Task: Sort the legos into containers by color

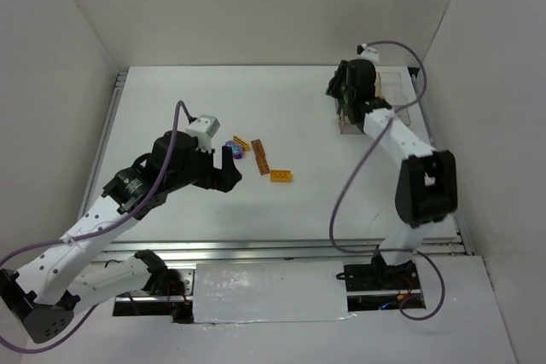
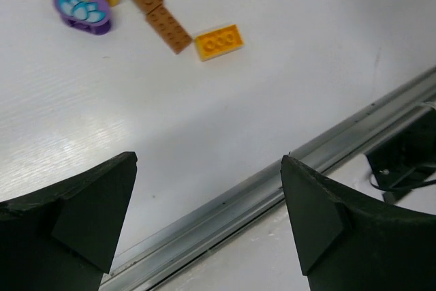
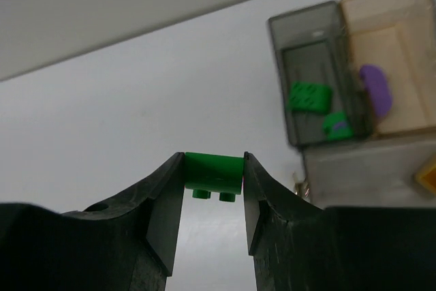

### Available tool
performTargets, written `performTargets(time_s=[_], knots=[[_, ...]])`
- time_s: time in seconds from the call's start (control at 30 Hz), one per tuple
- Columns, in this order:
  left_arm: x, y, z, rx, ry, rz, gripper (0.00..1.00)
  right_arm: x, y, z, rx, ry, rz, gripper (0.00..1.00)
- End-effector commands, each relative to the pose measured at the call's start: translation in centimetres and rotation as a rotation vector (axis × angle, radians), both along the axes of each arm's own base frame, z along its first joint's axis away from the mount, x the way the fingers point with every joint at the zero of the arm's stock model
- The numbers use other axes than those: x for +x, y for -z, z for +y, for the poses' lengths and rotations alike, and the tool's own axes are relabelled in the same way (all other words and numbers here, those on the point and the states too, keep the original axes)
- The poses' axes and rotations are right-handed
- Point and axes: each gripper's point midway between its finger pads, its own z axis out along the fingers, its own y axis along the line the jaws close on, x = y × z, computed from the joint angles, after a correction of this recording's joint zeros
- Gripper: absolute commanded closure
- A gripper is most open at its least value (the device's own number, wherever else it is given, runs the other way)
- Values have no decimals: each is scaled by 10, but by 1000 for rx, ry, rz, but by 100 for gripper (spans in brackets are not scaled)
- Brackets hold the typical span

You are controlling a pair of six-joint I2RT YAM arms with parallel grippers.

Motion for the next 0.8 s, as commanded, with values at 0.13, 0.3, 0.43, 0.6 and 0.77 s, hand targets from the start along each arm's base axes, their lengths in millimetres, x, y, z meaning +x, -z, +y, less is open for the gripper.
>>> performTargets(time_s=[0.13,0.3,0.43,0.6,0.77], knots=[[4,25,46,141,-177,-32,1,103,17,-77,-233,300,100,100],[11,28,51,170,-203,-24,1,146,38,-83,-242,288,121,100],[12,32,48,167,-188,-10,1,161,64,-83,-258,270,166,82],[12,32,48,161,-183,-10,1,161,69,-89,-248,292,167,38],[14,33,49,157,-194,2,0,153,48,-84,-219,274,140,14]])
